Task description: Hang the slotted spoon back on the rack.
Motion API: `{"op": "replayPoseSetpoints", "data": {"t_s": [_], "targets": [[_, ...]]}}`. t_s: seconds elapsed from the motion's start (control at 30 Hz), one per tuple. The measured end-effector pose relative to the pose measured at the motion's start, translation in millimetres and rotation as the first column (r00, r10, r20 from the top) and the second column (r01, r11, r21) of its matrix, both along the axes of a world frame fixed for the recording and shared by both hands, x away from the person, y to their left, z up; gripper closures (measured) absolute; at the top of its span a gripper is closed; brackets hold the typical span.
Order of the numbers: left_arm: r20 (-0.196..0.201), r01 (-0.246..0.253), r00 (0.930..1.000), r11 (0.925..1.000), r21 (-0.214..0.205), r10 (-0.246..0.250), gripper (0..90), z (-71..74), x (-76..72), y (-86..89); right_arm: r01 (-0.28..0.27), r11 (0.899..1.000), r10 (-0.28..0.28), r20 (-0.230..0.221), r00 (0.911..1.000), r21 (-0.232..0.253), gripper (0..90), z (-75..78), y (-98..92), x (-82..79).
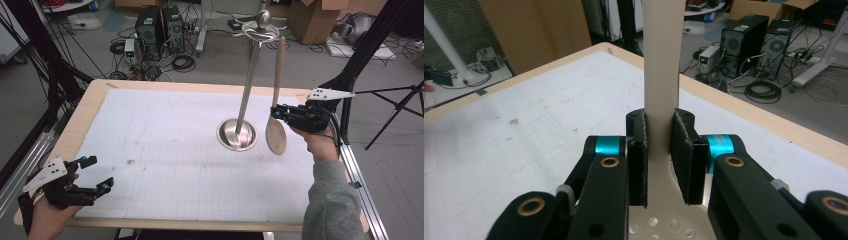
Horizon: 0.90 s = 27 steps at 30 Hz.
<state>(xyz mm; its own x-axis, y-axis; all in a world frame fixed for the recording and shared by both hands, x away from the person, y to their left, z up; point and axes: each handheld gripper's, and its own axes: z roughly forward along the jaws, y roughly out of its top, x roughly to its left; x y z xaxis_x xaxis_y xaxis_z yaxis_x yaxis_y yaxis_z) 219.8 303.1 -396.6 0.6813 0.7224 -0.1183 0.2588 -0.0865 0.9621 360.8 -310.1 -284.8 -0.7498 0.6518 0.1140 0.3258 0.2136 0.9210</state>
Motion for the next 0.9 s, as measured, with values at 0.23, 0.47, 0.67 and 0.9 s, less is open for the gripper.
{"op": "replayPoseSetpoints", "data": {"t_s": [0.23,0.47,0.67,0.9], "targets": [[-0.003,0.002,1.0000,1.0000,-0.005,-0.002,2.4,0.1,-1.0,0.1,0.009,1.000,-0.009,0.005,1.0000,-0.002,78.4,-2.2,7.4,5.6],[-0.001,-0.001,1.0000,1.0000,-0.004,0.001,2.4,0.2,-1.9,1.1,0.028,1.000,-0.028,0.016,0.9995,-0.007,78.1,-4.5,16.3,10.3],[-0.001,-0.004,1.0000,1.0000,-0.005,0.004,2.4,0.0,-2.7,1.5,0.040,0.999,-0.040,0.017,0.9991,-0.005,77.8,-5.8,20.9,11.8],[0.002,-0.003,1.0000,1.0000,-0.006,0.003,2.4,0.8,-3.0,1.9,0.063,0.998,-0.062,0.048,0.9969,-0.018,72.9,-5.9,21.6,9.4]]}}
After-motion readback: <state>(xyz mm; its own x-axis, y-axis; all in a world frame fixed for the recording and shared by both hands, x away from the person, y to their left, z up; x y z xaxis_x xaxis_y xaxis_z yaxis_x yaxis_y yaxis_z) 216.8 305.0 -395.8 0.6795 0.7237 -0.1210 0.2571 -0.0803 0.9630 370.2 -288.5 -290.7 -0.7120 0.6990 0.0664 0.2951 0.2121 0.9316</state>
